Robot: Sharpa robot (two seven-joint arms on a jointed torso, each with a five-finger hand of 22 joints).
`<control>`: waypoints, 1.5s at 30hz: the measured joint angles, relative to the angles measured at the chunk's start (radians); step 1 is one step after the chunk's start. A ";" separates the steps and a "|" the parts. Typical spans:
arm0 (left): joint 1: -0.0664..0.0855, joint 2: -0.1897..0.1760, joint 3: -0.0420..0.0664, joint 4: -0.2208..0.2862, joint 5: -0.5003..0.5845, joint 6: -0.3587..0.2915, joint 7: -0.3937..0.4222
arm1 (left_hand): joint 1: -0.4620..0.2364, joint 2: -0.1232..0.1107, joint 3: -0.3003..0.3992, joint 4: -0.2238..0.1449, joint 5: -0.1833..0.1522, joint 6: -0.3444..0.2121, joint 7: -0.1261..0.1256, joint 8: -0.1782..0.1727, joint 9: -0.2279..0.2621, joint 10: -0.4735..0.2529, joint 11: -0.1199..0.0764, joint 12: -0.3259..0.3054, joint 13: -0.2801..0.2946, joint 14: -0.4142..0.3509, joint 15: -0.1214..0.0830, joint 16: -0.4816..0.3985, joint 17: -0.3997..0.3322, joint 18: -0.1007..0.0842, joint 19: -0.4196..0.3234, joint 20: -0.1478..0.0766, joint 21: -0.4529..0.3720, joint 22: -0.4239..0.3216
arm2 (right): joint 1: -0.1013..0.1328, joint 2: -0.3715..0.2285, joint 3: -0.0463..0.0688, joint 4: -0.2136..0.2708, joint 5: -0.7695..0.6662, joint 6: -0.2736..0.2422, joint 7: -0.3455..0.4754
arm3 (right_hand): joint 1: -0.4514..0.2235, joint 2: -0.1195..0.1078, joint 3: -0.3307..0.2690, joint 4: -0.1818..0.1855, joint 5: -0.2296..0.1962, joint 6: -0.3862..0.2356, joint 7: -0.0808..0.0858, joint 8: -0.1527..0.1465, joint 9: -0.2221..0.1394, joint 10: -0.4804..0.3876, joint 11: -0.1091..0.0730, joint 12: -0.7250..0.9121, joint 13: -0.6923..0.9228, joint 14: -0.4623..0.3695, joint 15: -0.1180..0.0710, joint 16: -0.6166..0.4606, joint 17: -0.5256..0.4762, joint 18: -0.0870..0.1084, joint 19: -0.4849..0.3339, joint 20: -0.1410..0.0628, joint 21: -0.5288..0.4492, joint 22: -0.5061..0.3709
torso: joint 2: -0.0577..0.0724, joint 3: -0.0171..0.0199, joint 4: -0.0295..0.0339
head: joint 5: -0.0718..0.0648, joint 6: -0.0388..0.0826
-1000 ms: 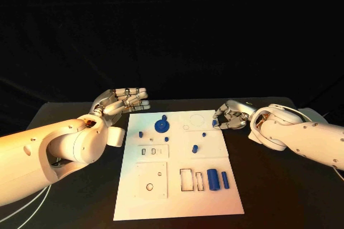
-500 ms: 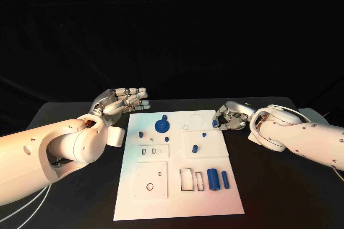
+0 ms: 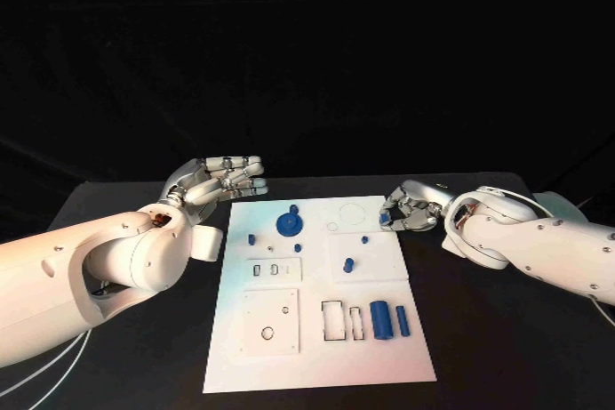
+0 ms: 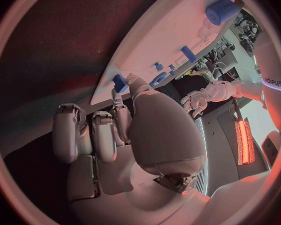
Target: Assemble the parts on the task board
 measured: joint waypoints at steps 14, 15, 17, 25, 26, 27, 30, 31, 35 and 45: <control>0.000 -0.001 0.000 0.000 0.000 0.000 -0.002 | 0.004 0.004 -0.003 -0.003 0.000 0.000 0.000 0.000 0.000 0.000 0.000 0.000 0.000 0.000 0.000 -0.006 0.001 0.000 0.000 0.000 0.000 -0.001 | 0.000 0.007 0.000 -0.003 -0.014 -0.005 -0.015 | 0.011 0.021 0.019 -0.010 0.000 0.024 -0.017 0.015 0.004 0.012 -0.012 0.009 0.000 0.000 -0.015 0.004 0.000 0.000 0.014 -0.007 0.012 0.001 | 0.000 0.0006 -0.0001 | -0.001 -0.004; 0.000 -0.001 0.000 0.000 0.000 0.000 -0.002 | 0.004 0.004 -0.003 -0.003 0.000 0.000 0.000 0.000 0.000 0.000 0.000 0.000 0.000 0.000 0.000 -0.006 0.001 0.000 0.000 0.000 0.000 -0.001 | 0.000 0.008 0.000 -0.003 -0.015 -0.006 -0.016 | 0.011 0.022 0.022 -0.012 0.000 0.024 -0.017 0.016 0.004 0.013 -0.013 0.009 0.000 0.000 -0.015 0.004 0.000 0.000 0.014 -0.007 0.015 0.001 | 0.000 0.0006 -0.0001 | -0.001 -0.004; 0.000 -0.001 0.000 0.000 0.000 0.001 -0.002 | 0.004 0.004 -0.003 -0.003 0.000 0.000 0.000 0.000 0.000 0.000 0.000 0.000 0.000 0.000 0.000 -0.006 0.001 0.000 0.000 0.000 0.000 -0.001 | 0.000 0.009 0.000 -0.003 -0.019 -0.009 -0.018 | 0.015 0.026 0.023 -0.014 0.000 0.024 -0.017 0.019 0.003 0.016 -0.016 0.009 0.000 0.000 -0.015 0.004 0.000 0.000 0.016 -0.009 0.015 0.001 | 0.000 0.0006 -0.0001 | -0.001 -0.005; 0.000 -0.001 0.000 0.000 0.000 0.001 -0.004 | 0.004 0.004 -0.003 -0.003 0.000 0.000 0.000 0.000 0.000 0.000 0.000 0.000 0.000 0.000 0.000 -0.006 0.001 0.000 0.000 0.000 0.000 -0.001 | -0.002 -0.003 0.000 0.032 -0.033 -0.054 -0.021 | 0.017 0.039 0.049 -0.015 0.051 0.022 -0.016 0.017 0.001 0.020 -0.020 0.013 0.000 0.000 -0.015 0.008 0.000 0.000 0.030 -0.016 0.041 0.001 | -0.001 0.0006 -0.0002 | -0.002 -0.006; 0.000 -0.001 0.000 -0.001 0.000 0.001 -0.004 | 0.004 0.004 -0.003 -0.003 0.000 0.000 0.000 0.000 0.000 0.000 0.000 0.000 0.000 0.000 0.000 -0.006 0.001 0.000 0.000 0.000 0.000 -0.001 | -0.002 -0.005 0.000 0.035 -0.033 -0.057 -0.021 | 0.017 0.039 0.051 -0.014 0.053 0.023 -0.016 0.017 0.001 0.020 -0.020 0.013 0.000 0.000 -0.015 0.008 0.000 0.000 0.030 -0.016 0.042 0.001 | -0.001 0.0006 -0.0003 | -0.002 -0.006; 0.000 -0.001 0.000 -0.001 0.000 0.001 -0.004 | 0.004 0.004 -0.003 -0.003 0.000 0.000 0.000 0.000 0.000 0.000 0.000 0.000 0.000 0.000 0.000 -0.006 0.001 0.000 0.000 0.000 0.000 -0.001 | -0.002 -0.009 0.001 0.048 -0.035 -0.070 -0.020 | 0.016 0.040 0.052 -0.012 0.061 0.024 -0.017 0.017 0.001 0.020 -0.020 0.013 0.000 0.000 -0.015 0.008 0.000 0.000 0.030 -0.016 0.042 0.001 | -0.001 0.0006 -0.0003 | -0.002 -0.006; 0.000 -0.001 0.000 -0.002 0.000 0.002 -0.004 | 0.004 0.004 -0.003 -0.003 0.000 0.000 0.000 0.000 0.000 0.000 0.000 0.000 0.000 0.000 0.000 -0.005 0.001 0.000 0.000 0.000 0.000 -0.001 | -0.001 -0.021 0.003 0.083 -0.037 -0.098 -0.018 | 0.013 0.042 0.059 -0.014 0.078 0.027 -0.020 0.021 0.001 0.020 -0.020 0.013 0.000 -0.003 -0.018 0.012 0.000 0.000 0.030 -0.016 0.047 0.001 | -0.001 0.0004 -0.0004 | -0.002 -0.006; 0.000 0.000 0.000 -0.002 0.000 0.002 -0.005 | 0.004 0.004 -0.003 -0.003 0.000 0.000 0.000 0.000 0.000 0.000 0.000 0.000 0.000 0.000 0.000 -0.006 0.001 0.000 0.000 0.000 0.000 -0.001 | 0.000 -0.026 0.004 0.100 -0.039 -0.110 -0.018 | 0.012 0.044 0.060 -0.015 0.080 0.027 -0.021 0.022 0.000 0.020 -0.020 0.013 0.000 -0.003 -0.018 0.012 0.000 0.000 0.030 -0.016 0.047 0.001 | -0.002 0.0002 -0.0004 | -0.002 -0.006; 0.000 0.001 0.000 -0.005 0.000 0.003 -0.005 | 0.004 0.004 -0.003 -0.003 0.000 0.000 0.000 0.000 0.000 0.000 0.000 0.000 0.000 0.000 0.000 -0.006 0.001 0.000 0.000 0.000 0.000 -0.001 | 0.010 -0.034 0.007 0.160 -0.048 -0.142 -0.023 | 0.007 0.049 0.064 -0.011 0.080 0.028 -0.021 0.023 0.001 0.023 -0.023 0.013 0.000 -0.003 -0.018 0.012 0.000 0.000 0.030 -0.016 0.053 0.000 | -0.002 -0.0005 -0.0002 | -0.002 -0.006; 0.000 0.007 0.000 -0.020 0.000 0.004 -0.006 | 0.004 0.004 -0.003 -0.003 0.000 0.000 0.000 0.000 0.000 0.000 0.000 0.000 0.000 0.000 0.000 -0.006 0.001 0.000 0.000 0.000 0.000 -0.001 | 0.026 0.030 0.008 0.276 -0.100 -0.165 -0.107 | -0.007 0.051 0.072 -0.003 0.073 0.028 -0.022 0.023 0.001 0.023 -0.023 0.013 0.001 0.000 -0.022 0.012 0.000 0.000 0.030 -0.016 0.061 0.000 | -0.004 -0.0023 0.0003 | 0.029 -0.014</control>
